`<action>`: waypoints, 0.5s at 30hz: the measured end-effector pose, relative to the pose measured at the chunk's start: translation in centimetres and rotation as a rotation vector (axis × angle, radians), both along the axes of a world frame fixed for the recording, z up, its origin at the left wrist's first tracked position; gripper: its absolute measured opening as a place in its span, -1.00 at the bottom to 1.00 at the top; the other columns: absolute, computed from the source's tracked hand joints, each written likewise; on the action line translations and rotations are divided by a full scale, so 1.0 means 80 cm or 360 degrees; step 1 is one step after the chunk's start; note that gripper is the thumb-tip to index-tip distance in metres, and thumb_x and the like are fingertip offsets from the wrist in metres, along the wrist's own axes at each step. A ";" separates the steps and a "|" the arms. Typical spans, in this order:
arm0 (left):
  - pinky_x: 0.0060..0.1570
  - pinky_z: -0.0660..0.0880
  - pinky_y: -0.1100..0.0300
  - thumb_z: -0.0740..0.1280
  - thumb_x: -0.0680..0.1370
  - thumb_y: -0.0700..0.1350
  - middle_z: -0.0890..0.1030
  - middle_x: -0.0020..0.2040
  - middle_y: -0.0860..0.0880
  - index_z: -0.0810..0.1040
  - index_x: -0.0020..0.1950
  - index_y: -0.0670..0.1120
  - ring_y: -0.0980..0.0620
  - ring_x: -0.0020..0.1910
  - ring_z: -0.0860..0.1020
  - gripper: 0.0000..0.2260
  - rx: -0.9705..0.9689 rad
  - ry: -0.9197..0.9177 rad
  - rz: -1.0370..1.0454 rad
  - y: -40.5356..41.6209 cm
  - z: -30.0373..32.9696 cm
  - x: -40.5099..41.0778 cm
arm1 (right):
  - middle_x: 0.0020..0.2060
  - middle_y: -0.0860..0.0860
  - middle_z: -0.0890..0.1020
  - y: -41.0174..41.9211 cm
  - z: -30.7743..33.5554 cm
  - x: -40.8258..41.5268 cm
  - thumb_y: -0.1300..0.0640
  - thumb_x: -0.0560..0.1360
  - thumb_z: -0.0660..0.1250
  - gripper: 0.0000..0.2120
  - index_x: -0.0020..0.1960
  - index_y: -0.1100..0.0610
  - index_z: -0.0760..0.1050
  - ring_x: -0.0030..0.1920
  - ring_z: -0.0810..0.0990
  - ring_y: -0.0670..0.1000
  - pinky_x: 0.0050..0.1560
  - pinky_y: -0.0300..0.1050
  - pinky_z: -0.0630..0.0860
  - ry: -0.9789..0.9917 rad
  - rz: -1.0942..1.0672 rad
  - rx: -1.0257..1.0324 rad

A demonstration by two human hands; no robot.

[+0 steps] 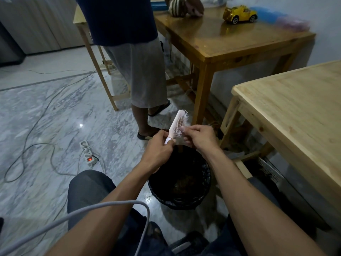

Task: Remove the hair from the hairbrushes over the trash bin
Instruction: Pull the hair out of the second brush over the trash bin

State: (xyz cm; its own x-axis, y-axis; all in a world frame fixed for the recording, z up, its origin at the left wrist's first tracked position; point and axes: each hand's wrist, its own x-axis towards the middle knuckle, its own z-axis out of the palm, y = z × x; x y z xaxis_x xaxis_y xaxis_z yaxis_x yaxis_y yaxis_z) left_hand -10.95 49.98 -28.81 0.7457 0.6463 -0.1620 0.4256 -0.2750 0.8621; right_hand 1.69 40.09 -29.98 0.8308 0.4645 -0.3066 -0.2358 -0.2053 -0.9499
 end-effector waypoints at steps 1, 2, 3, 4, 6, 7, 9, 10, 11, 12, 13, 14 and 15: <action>-0.31 0.45 0.06 0.33 0.59 0.01 0.61 -0.16 -0.02 0.50 0.04 0.03 0.00 -0.30 0.52 -0.91 0.0031 0.0015 0.0019 0.001 -0.001 0.000 | -0.37 0.07 0.70 0.002 -0.003 0.001 0.11 0.50 0.56 -0.85 -0.18 0.17 0.71 -0.34 0.64 0.01 -0.18 -0.09 0.65 -0.0040 -0.0044 -0.0063; -0.32 0.44 0.07 0.32 0.60 -0.01 0.61 -0.16 -0.03 0.49 0.05 0.01 0.00 -0.30 0.52 -0.91 0.0053 0.0021 0.0052 0.002 -0.001 -0.002 | -0.38 0.07 0.69 0.001 -0.005 0.000 0.13 0.51 0.54 -0.84 -0.22 0.16 0.70 -0.34 0.63 0.01 -0.17 -0.09 0.65 -0.0075 -0.0059 -0.0149; -0.33 0.44 0.07 0.32 0.61 -0.02 0.60 -0.16 -0.05 0.49 0.04 -0.01 -0.01 -0.30 0.52 -0.92 0.0061 0.0013 0.0089 0.005 -0.001 -0.002 | -0.37 0.06 0.69 -0.002 -0.008 0.000 0.15 0.53 0.52 -0.83 -0.24 0.15 0.69 -0.34 0.63 -0.01 -0.18 -0.12 0.64 -0.0102 -0.0057 -0.0221; -0.32 0.45 0.06 0.32 0.61 -0.04 0.60 -0.16 -0.06 0.48 0.03 -0.02 -0.02 -0.30 0.52 -0.92 0.0059 0.0005 0.0115 0.009 0.001 -0.003 | -0.36 0.05 0.68 -0.007 -0.010 0.000 0.16 0.54 0.50 -0.81 -0.24 0.15 0.69 -0.34 0.62 -0.03 -0.21 -0.15 0.63 -0.0105 -0.0055 -0.0268; -0.33 0.46 0.07 0.32 0.61 -0.06 0.59 -0.17 -0.06 0.48 0.03 -0.03 -0.01 -0.30 0.53 -0.93 0.0080 0.0012 0.0110 0.015 0.004 -0.004 | -0.34 0.05 0.69 -0.016 -0.016 0.002 0.15 0.57 0.47 -0.80 -0.23 0.16 0.69 -0.33 0.62 -0.05 -0.17 -0.16 0.64 -0.0079 -0.0063 -0.0324; -0.34 0.45 0.11 0.32 0.61 -0.07 0.58 -0.16 -0.03 0.48 0.05 -0.04 0.02 -0.29 0.53 -0.93 0.0124 0.0029 0.0077 0.016 0.007 -0.005 | -0.31 0.06 0.70 -0.017 -0.019 0.003 0.14 0.57 0.45 -0.79 -0.22 0.16 0.70 -0.31 0.63 -0.05 -0.14 -0.14 0.65 -0.0066 -0.0075 -0.0338; -0.35 0.43 0.12 0.31 0.62 -0.08 0.57 -0.12 -0.01 0.49 0.10 -0.04 0.06 -0.24 0.54 -0.91 0.0219 0.0055 0.0018 0.015 0.011 -0.007 | -0.25 0.07 0.72 -0.015 -0.017 0.003 0.11 0.60 0.39 -0.77 -0.18 0.15 0.70 -0.28 0.63 -0.03 -0.15 -0.12 0.64 -0.0050 -0.0125 -0.0303; -0.33 0.45 0.09 0.31 0.62 -0.08 0.58 -0.10 -0.02 0.49 0.11 -0.05 0.05 -0.23 0.56 -0.91 0.0261 0.0059 -0.0005 0.014 0.011 -0.008 | -0.20 0.06 0.73 -0.012 -0.014 0.002 0.08 0.63 0.35 -0.76 -0.14 0.14 0.70 -0.26 0.64 -0.03 -0.19 -0.13 0.61 -0.0039 -0.0144 -0.0263; -0.30 0.48 0.04 0.32 0.62 -0.09 0.60 -0.09 -0.03 0.51 0.11 -0.05 0.02 -0.21 0.58 -0.90 0.0300 0.0062 -0.0028 0.012 0.011 -0.008 | -0.14 0.03 0.73 -0.008 -0.012 0.002 0.02 0.64 0.33 -0.75 -0.06 0.12 0.69 -0.23 0.66 -0.03 -0.22 -0.15 0.59 -0.0051 -0.0141 -0.0231; -0.26 0.53 -0.02 0.32 0.61 -0.09 0.61 -0.09 -0.04 0.51 0.11 -0.05 -0.01 -0.20 0.59 -0.90 0.0337 0.0067 -0.0049 0.010 0.011 -0.009 | -0.09 0.01 0.73 -0.005 -0.007 0.002 -0.05 0.65 0.33 -0.75 0.02 0.10 0.67 -0.19 0.68 -0.03 -0.25 -0.18 0.58 -0.0076 -0.0116 -0.0196; -0.21 0.57 -0.06 0.32 0.61 -0.09 0.62 -0.08 -0.05 0.52 0.10 -0.03 -0.03 -0.17 0.59 -0.90 0.0376 0.0074 -0.0067 0.008 0.010 -0.009 | -0.07 0.00 0.72 -0.004 -0.002 0.001 -0.10 0.63 0.36 -0.74 0.09 0.08 0.66 -0.18 0.69 -0.03 -0.28 -0.21 0.58 -0.0109 -0.0074 -0.0159; -0.18 0.60 -0.09 0.32 0.60 -0.09 0.63 -0.08 -0.06 0.52 0.10 -0.02 -0.03 -0.15 0.59 -0.90 0.0410 0.0077 -0.0081 0.006 0.009 -0.009 | -0.07 0.00 0.73 -0.002 0.002 0.001 -0.11 0.59 0.41 -0.72 0.12 0.08 0.66 -0.19 0.70 -0.04 -0.31 -0.25 0.58 -0.0132 -0.0045 -0.0116; -0.18 0.61 -0.11 0.32 0.60 -0.09 0.64 -0.09 -0.06 0.52 0.10 -0.01 -0.03 -0.16 0.59 -0.90 0.0441 0.0063 -0.0084 0.004 0.008 -0.009 | -0.11 0.01 0.74 -0.001 0.006 0.000 -0.07 0.56 0.47 -0.73 0.11 0.11 0.68 -0.23 0.69 -0.06 -0.34 -0.28 0.57 -0.0146 -0.0042 -0.0078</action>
